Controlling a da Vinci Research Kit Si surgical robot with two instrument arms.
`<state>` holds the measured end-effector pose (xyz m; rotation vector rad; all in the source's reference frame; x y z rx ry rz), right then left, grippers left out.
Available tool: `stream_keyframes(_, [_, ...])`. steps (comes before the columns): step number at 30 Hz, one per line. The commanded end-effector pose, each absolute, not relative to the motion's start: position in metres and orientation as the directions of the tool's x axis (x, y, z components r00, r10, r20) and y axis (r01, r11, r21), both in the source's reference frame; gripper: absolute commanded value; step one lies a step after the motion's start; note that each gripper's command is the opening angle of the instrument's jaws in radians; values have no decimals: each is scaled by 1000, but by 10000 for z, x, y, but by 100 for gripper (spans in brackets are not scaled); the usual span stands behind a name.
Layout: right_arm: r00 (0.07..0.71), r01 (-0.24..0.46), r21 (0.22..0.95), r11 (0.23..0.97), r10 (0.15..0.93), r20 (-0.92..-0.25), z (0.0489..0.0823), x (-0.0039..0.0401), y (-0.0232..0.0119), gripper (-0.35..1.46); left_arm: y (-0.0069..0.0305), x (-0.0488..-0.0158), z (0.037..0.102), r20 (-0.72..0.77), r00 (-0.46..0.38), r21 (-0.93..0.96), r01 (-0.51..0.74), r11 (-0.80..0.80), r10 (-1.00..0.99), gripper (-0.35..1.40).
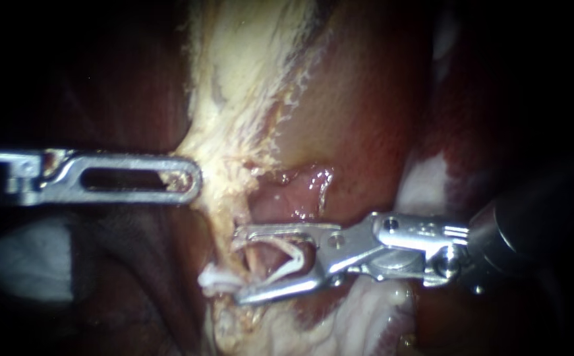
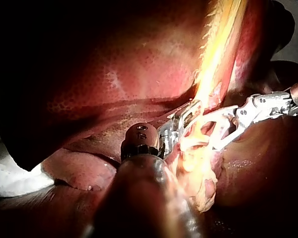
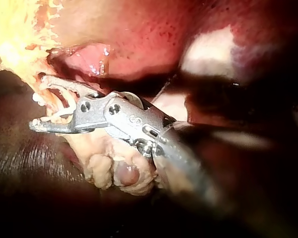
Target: Clipping third clip left tube
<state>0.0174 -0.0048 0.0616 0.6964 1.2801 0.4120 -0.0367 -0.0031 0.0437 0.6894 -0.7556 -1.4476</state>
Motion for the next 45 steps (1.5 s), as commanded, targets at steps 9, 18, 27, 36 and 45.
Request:
stream_keyframes(9, [257,90,674,733,637,-727,622,185,-48,58,-32,-368,435,37,-21,800,600,17,-999,-35])
stream_keyframes(18, [256,80,676,733,640,-724,624,192,-43,58,-33,-369,433,37,-21,800,600,17,-999,-35])
stream_keyframes(27, [255,53,680,731,649,-717,627,190,-36,58,-36,-371,426,38,-26,800,600,15,-999,-35])
stream_keyframes(36, [255,50,680,732,649,-717,627,190,-36,58,-37,-372,421,40,-23,802,596,19,-999,-35])
stream_keyframes(45, [256,141,682,718,639,-726,613,199,-51,57,-35,-370,423,40,-21,803,596,20,-999,-35])
